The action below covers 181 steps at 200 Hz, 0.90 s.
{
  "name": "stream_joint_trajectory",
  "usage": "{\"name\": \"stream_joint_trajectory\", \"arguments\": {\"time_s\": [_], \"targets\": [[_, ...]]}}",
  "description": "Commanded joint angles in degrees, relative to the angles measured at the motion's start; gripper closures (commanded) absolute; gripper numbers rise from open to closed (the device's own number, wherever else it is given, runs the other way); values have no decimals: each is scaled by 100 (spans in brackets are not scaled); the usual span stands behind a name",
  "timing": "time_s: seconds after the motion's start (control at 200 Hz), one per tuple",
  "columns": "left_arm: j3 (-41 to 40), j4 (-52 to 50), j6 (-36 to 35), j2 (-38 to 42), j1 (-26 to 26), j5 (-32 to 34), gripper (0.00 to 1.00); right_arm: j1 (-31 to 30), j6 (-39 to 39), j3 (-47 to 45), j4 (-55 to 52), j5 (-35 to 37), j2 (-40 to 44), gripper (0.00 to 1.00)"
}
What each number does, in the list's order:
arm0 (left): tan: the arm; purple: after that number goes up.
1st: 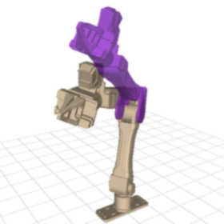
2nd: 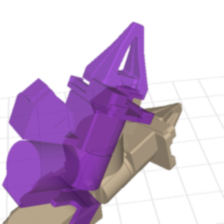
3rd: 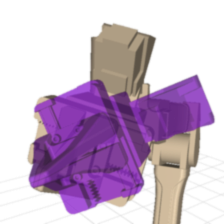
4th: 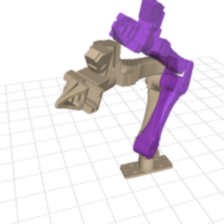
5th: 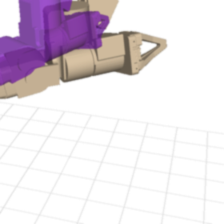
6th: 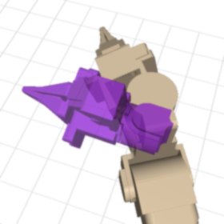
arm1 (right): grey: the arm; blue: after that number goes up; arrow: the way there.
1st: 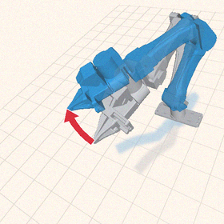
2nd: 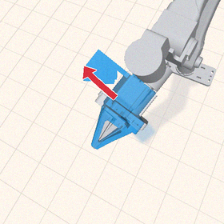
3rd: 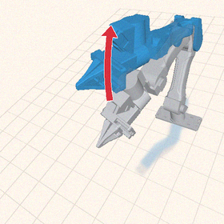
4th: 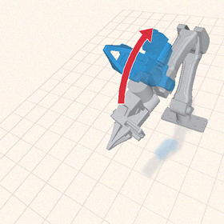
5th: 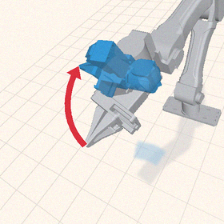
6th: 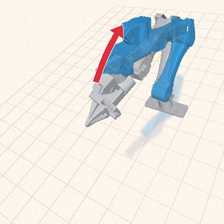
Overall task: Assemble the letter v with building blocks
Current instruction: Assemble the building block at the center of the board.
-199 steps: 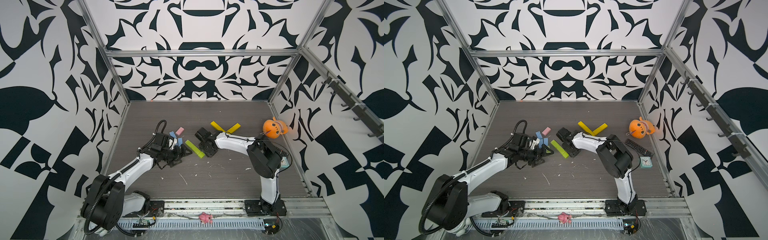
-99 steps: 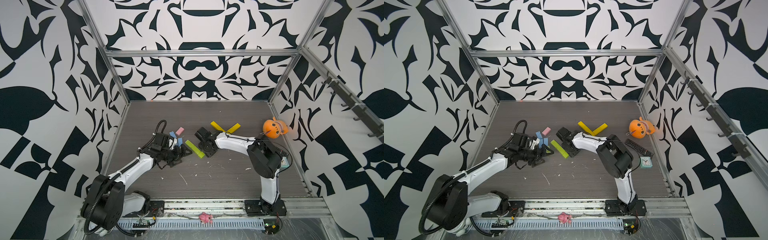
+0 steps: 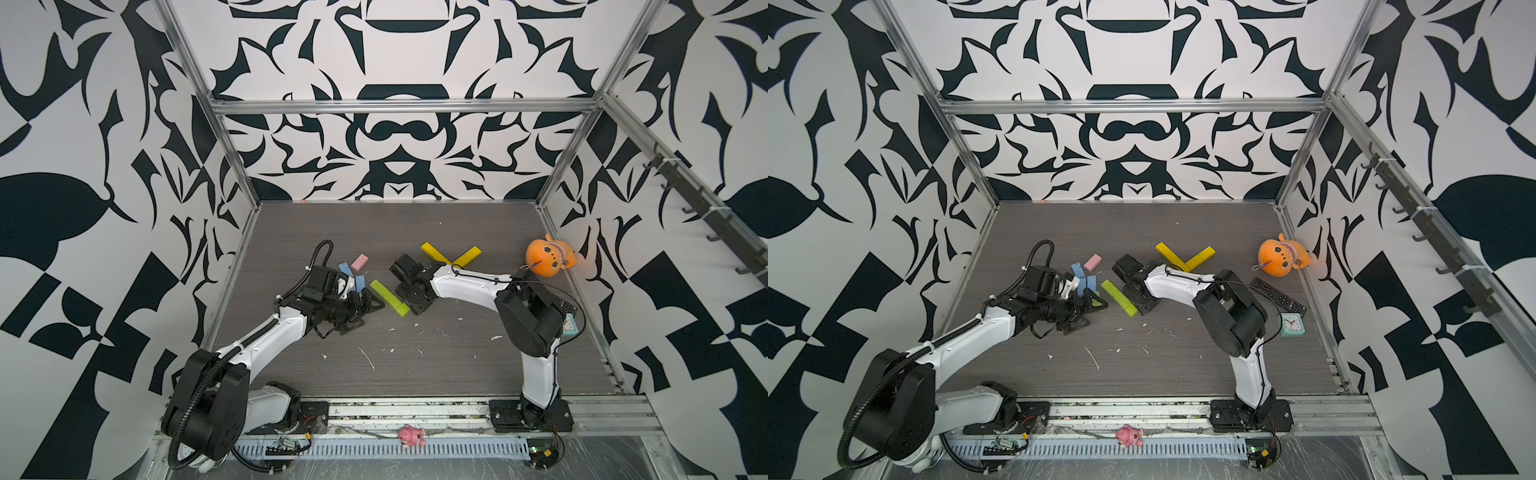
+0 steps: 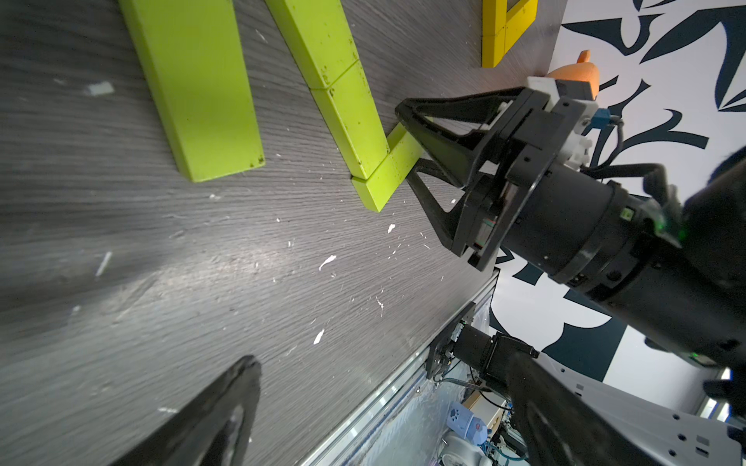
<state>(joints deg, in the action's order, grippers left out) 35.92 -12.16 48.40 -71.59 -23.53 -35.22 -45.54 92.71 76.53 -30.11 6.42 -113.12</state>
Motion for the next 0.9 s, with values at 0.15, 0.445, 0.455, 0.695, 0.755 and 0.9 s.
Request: {"name": "stream_joint_trajectory", "arguments": {"time_s": [0.15,0.445,0.455,0.695,0.755,0.9], "targets": [[-68,21,7,45,-6,-77,1,-76,72,-292,-338,-282,-86,44],[-158,71,45,62,-11,-81,1,-69,46,-375,-372,-238,118,41],[-163,71,53,66,-11,-86,1,-63,46,-382,-377,-233,129,41],[-276,154,142,144,-13,-91,1,-43,-31,-494,-370,-164,311,36],[-334,263,190,171,-18,-115,1,-24,-162,-497,-327,-97,378,33],[-444,574,284,164,-111,-142,1,74,-548,-524,-158,96,648,22]]}}
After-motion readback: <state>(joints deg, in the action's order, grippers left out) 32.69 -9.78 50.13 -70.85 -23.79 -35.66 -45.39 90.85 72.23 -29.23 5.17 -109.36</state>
